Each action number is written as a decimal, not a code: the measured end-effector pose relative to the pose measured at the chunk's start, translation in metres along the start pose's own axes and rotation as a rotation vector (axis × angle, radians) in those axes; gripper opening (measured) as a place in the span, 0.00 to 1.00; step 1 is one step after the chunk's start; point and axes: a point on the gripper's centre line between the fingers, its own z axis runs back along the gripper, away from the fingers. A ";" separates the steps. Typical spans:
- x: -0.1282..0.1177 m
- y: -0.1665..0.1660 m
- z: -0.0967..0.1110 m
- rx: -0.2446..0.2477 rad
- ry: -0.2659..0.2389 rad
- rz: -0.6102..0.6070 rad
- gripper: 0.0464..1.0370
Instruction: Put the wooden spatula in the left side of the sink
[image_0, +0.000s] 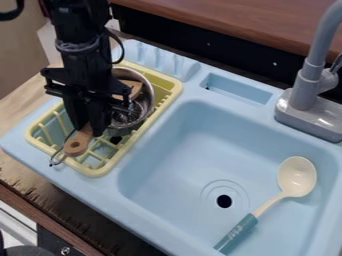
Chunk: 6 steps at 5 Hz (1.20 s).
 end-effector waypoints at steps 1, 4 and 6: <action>0.000 0.001 0.000 0.007 -0.001 -0.005 0.22; 0.009 -0.005 0.030 -0.024 0.022 -0.003 0.22; 0.005 -0.024 0.051 -0.085 -0.034 -0.041 0.22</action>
